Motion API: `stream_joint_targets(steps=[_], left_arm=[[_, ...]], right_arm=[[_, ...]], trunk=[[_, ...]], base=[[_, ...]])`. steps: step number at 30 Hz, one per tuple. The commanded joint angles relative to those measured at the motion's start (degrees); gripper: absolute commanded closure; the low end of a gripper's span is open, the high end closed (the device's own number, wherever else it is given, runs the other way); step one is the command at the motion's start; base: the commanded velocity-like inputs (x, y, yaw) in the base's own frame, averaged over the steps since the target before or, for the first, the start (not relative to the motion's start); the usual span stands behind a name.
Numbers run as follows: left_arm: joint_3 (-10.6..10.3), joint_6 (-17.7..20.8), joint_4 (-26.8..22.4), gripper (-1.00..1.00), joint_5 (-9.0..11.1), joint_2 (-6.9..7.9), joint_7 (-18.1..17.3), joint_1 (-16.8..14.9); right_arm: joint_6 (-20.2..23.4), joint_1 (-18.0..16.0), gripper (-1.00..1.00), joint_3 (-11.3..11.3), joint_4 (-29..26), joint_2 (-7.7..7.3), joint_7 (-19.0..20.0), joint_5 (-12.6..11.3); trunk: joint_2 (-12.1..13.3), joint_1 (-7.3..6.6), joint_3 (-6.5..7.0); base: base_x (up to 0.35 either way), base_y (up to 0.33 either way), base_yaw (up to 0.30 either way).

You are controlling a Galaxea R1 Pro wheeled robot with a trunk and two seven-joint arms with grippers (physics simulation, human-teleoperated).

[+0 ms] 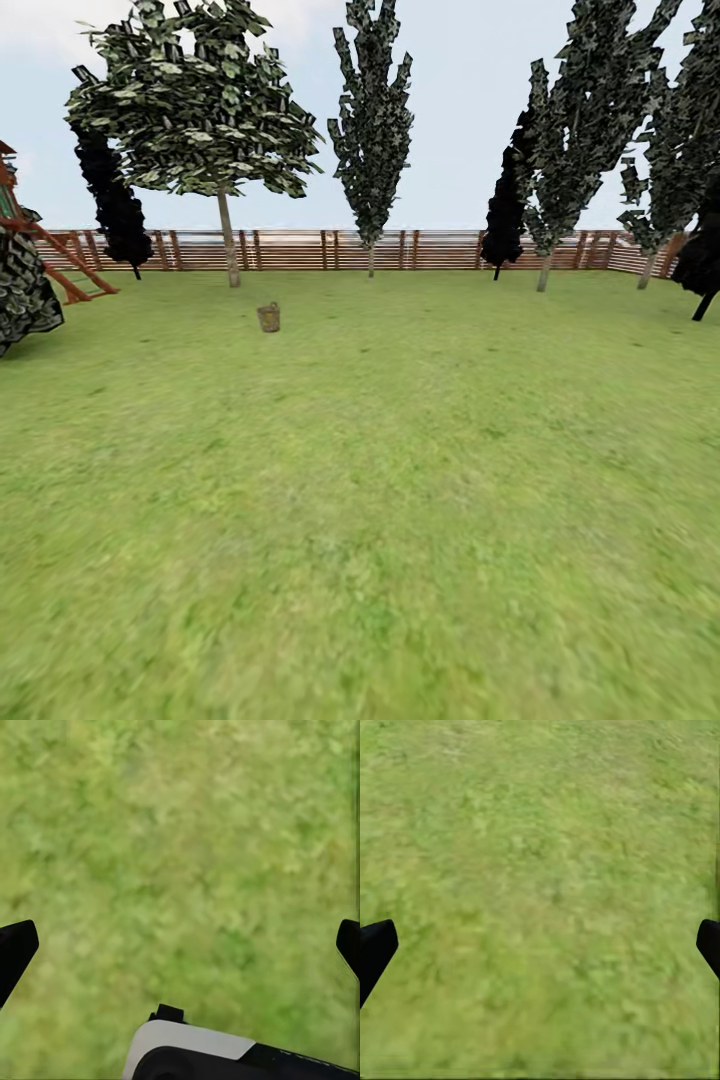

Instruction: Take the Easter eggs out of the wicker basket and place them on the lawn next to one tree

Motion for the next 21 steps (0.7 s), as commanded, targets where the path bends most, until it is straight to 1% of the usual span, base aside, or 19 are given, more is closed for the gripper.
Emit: stream_joint_targets(steps=[1,8,12,21], left_arm=[[-0.04,-0.20,0.02,-1.00,0.30,-0.02,0.01,-0.03],[-0.04,-0.24,0.00,-1.00,0.24,-0.08,0.01,-0.01],[0.03,-0.08,0.00,-1.00,-0.69,0.12,0.01,-0.02],[0.13,-0.07,0.00,-1.00,-0.93,0.19,0.04,-0.03]], right_arm=[[-0.11,-0.01,-1.00,-0.35,0.97,0.03,0.04,0.33],[-0.13,0.03,-1.00,-0.23,2.39,0.25,0.27,0.27],[-0.14,0.03,-1.00,-0.27,2.46,0.58,0.26,0.30],[-0.14,0.03,-1.00,-0.27,2.46,0.69,0.33,0.28]], trunk=[[-0.06,0.06,-0.05],[-0.06,0.06,-0.05],[-0.06,0.06,-0.05],[-0.06,0.06,-0.05]], base=[[0.326,-0.074,0.000],[0.326,-0.071,0.000],[0.326,-0.063,0.000],[0.326,-0.066,0.000]])
